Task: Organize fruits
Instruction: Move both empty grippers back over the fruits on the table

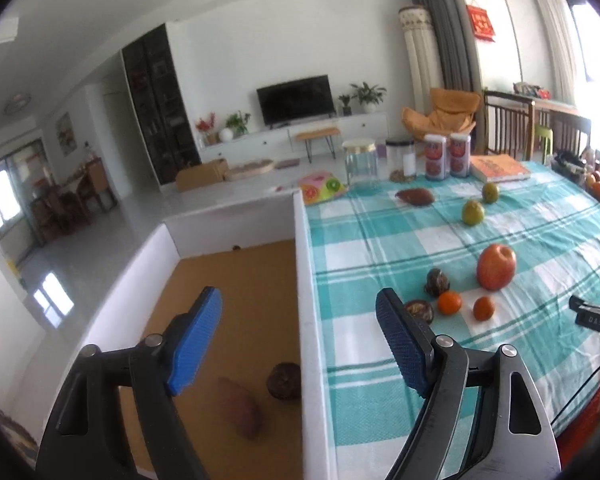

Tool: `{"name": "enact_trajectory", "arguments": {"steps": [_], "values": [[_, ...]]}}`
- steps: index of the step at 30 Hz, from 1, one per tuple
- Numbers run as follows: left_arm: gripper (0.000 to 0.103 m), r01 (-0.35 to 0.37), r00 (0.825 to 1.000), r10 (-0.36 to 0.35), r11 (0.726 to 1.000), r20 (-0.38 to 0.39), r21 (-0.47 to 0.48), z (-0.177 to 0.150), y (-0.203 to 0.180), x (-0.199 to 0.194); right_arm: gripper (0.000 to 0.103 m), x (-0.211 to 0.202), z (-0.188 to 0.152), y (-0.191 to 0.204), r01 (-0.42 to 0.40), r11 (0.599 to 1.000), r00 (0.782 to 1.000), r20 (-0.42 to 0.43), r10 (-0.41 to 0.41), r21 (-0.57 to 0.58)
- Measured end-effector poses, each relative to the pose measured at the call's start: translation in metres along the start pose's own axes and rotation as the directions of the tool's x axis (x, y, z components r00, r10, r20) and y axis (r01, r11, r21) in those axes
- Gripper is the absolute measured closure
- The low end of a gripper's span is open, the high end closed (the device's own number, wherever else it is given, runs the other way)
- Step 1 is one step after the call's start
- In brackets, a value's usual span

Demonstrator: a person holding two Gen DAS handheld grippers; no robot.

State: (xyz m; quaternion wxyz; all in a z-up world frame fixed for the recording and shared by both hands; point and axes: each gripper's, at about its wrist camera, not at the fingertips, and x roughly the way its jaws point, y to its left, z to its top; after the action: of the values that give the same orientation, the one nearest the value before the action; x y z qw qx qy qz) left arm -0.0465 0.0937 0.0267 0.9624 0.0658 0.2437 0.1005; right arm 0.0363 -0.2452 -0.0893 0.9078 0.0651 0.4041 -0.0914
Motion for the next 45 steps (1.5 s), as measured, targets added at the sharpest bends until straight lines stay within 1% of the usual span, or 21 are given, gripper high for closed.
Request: {"name": "enact_trajectory", "arguments": {"steps": [1,2,3,4,5,6,8,9,10,11,12,14,17,19,21,22,24,26,28,38,45], "values": [[0.013,0.050,0.998,-0.050,0.999,0.026,-0.009,0.006,-0.004,-0.008,0.005,0.000,0.000,0.000,0.003,1.000,1.000,0.003,-0.003,-0.001],[0.013,0.108,0.994,-0.107,0.994,0.033,-0.021,0.010,-0.011,-0.013,0.005,-0.001,0.000,0.001,0.004,1.000,1.000,0.007,-0.004,-0.002],[0.013,0.169,0.985,-0.168,0.985,0.028,-0.031,0.013,-0.019,-0.015,0.005,-0.003,-0.001,0.001,0.005,1.000,1.000,0.013,-0.005,-0.003],[0.013,0.235,0.972,-0.235,0.971,0.014,-0.037,0.013,-0.028,-0.016,0.005,-0.004,-0.001,0.001,0.003,1.000,1.000,0.021,-0.003,-0.003],[0.013,0.299,0.954,-0.300,0.953,-0.014,-0.038,0.012,-0.041,-0.013,0.005,-0.006,-0.001,0.001,0.001,1.000,1.000,0.031,-0.001,-0.003],[0.013,0.359,0.931,-0.361,0.933,-0.060,-0.040,0.009,-0.055,-0.007,0.005,-0.009,-0.001,0.000,-0.003,1.000,0.999,0.042,0.003,-0.002],[0.013,0.463,0.870,-0.465,0.885,-0.164,-0.050,-0.003,-0.086,0.009,0.005,-0.013,-0.002,-0.001,-0.010,1.000,0.998,0.060,0.010,0.002],[0.013,0.495,0.846,-0.495,0.867,-0.199,-0.054,-0.011,-0.100,0.019,0.005,-0.014,-0.002,-0.002,-0.014,1.000,0.998,0.066,0.013,0.005],[0.013,0.511,0.830,-0.509,0.858,-0.228,-0.056,-0.019,-0.113,0.028,0.005,-0.016,-0.002,-0.003,-0.016,1.000,0.997,0.072,0.015,0.010],[0.013,0.516,0.819,-0.512,0.855,-0.257,-0.057,-0.029,-0.124,0.039,0.004,-0.016,-0.002,-0.004,-0.019,1.000,0.997,0.075,0.017,0.014],[0.013,0.512,0.816,-0.505,0.857,-0.281,-0.054,-0.038,-0.134,0.050,0.004,-0.017,-0.002,-0.005,-0.022,1.000,0.997,0.077,0.020,0.019],[0.013,0.487,0.822,-0.471,0.873,-0.321,-0.034,-0.055,-0.146,0.068,0.004,-0.017,-0.002,-0.007,-0.027,0.999,0.997,0.075,0.025,0.026],[0.013,0.429,0.847,-0.398,0.903,-0.352,0.012,-0.071,-0.151,0.088,0.004,-0.015,-0.001,-0.007,-0.033,0.999,0.997,0.066,0.031,0.029],[0.013,0.388,0.870,-0.350,0.921,-0.347,0.043,-0.076,-0.147,0.095,0.004,-0.013,-0.001,-0.006,-0.032,0.999,0.998,0.057,0.031,0.026],[0.013,0.366,0.880,-0.327,0.929,-0.344,0.052,-0.079,-0.142,0.102,0.004,-0.011,-0.001,-0.004,-0.031,0.999,0.998,0.049,0.030,0.019],[0.013,0.362,0.877,-0.325,0.931,-0.353,0.041,-0.081,-0.139,0.106,0.004,-0.010,-0.001,-0.004,-0.031,0.999,0.999,0.045,0.030,0.016],[0.013,0.375,0.865,-0.353,0.927,-0.356,-0.007,-0.082,-0.133,0.109,0.004,-0.009,-0.001,-0.003,-0.031,0.999,0.999,0.041,0.031,0.012],[0.013,0.376,0.868,-0.363,0.926,-0.338,-0.031,-0.083,-0.129,0.109,0.004,-0.009,-0.001,-0.002,-0.031,0.999,0.999,0.041,0.031,0.013],[0.013,0.381,0.865,-0.370,0.924,-0.339,-0.037,-0.084,-0.128,0.111,0.004,-0.008,-0.001,-0.003,-0.032,0.999,0.999,0.039,0.031,0.016],[0.013,0.383,0.883,-0.362,0.923,-0.298,0.016,-0.087,-0.133,0.106,0.004,-0.006,-0.001,-0.004,-0.032,0.999,0.999,0.035,0.032,0.021],[0.013,0.391,0.883,-0.372,0.920,-0.287,0.011,-0.086,-0.132,0.105,0.003,-0.006,-0.001,-0.004,-0.033,0.999,0.999,0.037,0.032,0.022]]}}
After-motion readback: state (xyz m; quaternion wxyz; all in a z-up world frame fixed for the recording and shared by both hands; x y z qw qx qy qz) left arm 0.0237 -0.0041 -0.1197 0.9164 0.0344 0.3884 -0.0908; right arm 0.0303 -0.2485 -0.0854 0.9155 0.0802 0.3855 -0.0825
